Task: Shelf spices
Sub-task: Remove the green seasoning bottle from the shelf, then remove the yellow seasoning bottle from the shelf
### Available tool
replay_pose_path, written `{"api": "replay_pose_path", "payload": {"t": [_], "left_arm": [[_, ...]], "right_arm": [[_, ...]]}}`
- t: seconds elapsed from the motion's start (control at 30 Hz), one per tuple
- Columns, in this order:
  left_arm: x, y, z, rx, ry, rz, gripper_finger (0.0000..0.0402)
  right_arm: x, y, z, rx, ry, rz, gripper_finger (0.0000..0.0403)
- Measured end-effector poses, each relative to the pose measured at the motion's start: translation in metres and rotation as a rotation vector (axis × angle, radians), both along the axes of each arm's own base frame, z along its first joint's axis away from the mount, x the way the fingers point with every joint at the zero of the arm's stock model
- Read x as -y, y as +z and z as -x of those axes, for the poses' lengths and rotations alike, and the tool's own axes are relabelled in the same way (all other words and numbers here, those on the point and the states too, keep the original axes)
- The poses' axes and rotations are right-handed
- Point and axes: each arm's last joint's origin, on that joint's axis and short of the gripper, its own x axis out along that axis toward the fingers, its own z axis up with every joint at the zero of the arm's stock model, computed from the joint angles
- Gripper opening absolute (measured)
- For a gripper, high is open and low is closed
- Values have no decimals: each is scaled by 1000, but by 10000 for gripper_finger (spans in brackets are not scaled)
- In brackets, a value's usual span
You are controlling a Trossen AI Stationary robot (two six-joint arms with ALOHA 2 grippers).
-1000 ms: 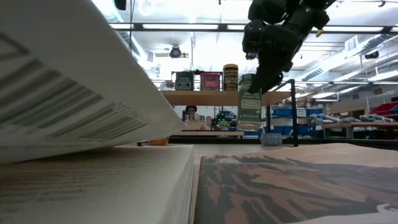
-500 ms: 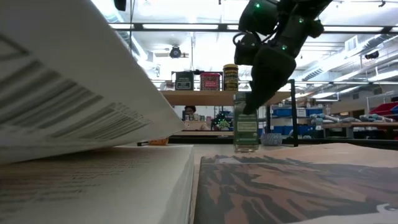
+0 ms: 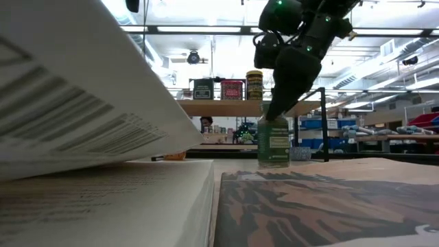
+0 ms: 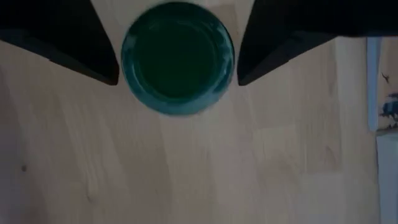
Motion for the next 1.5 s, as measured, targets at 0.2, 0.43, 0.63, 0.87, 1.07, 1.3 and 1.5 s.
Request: {"api": "replay_pose_path", "payload": {"t": [0.2,0.43,0.63,0.87,1.07,1.3,1.5], "left_arm": [[0,0,0,0,0,0,6],[0,0,0,-1,0,-2,6],[0,-2,-2,-17,-5,0,6],[-6,-21,-15,-175,96,26,6],[-15,-43,-38,-304,232,26,6],[-19,-58,-54,-363,238,28,6],[-18,-53,-55,-322,203,24,6]], "right_arm": [[-2,24,-7,28,41,29,361],[-6,76,-13,123,127,215,341],[7,125,-2,179,96,444,278],[42,153,21,202,26,542,92],[76,155,35,106,-14,638,16],[102,157,42,128,-66,626,7],[117,161,45,239,-25,552,91]]}}
